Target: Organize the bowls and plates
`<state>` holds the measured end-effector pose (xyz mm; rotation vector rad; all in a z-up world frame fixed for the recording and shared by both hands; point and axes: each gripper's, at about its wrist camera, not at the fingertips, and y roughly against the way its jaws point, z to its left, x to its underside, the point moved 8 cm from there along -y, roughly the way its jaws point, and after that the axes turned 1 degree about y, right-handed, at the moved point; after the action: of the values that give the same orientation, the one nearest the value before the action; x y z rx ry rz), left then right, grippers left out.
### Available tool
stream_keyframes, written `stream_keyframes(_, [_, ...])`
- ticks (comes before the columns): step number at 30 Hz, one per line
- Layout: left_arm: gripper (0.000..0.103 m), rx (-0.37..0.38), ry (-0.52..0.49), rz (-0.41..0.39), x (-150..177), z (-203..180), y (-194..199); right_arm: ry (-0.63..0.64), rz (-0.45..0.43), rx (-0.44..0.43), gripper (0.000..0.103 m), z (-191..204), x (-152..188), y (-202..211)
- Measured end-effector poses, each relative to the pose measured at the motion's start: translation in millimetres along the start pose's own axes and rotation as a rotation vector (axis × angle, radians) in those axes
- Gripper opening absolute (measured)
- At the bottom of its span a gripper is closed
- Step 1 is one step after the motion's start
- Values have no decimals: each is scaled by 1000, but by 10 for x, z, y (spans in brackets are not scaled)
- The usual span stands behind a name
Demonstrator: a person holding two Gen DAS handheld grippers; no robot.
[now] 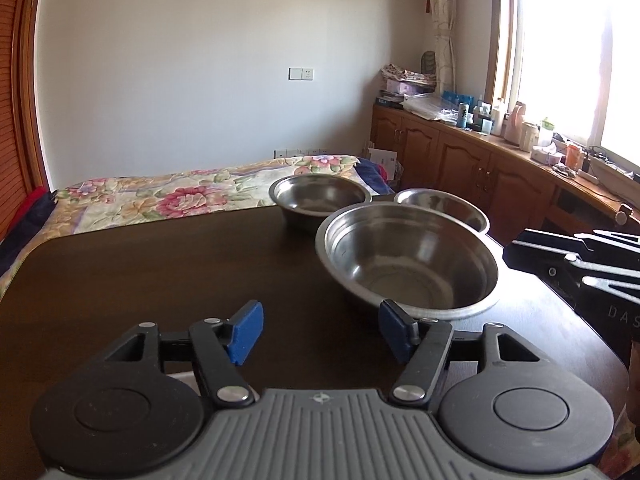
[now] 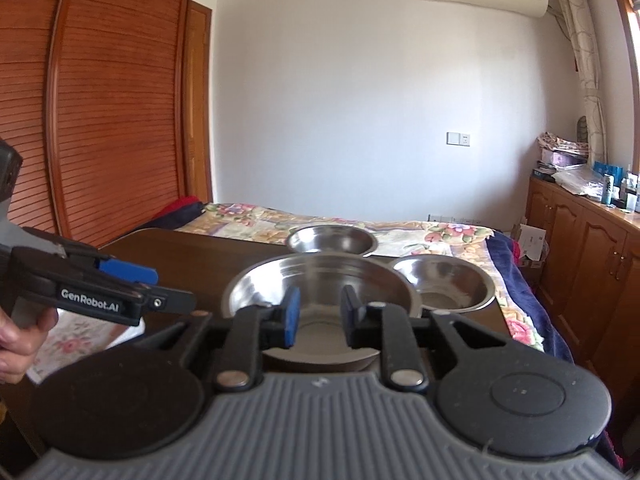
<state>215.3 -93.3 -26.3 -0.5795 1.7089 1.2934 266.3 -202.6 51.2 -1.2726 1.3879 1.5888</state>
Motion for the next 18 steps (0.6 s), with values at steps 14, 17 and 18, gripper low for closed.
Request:
stream_keyframes(14, [85,-4,32,9,-87,-90,-382,-72,-12,19,68,-355,68,-284])
stream_keyframes(17, [86,2,40,16,-87,-92,-443,-84,-5,28,75,-429,102,-365])
stream_keyframes(18, [86,5,42,19,-91,-87,-459,-87,-2,30,76,-454,110,-385])
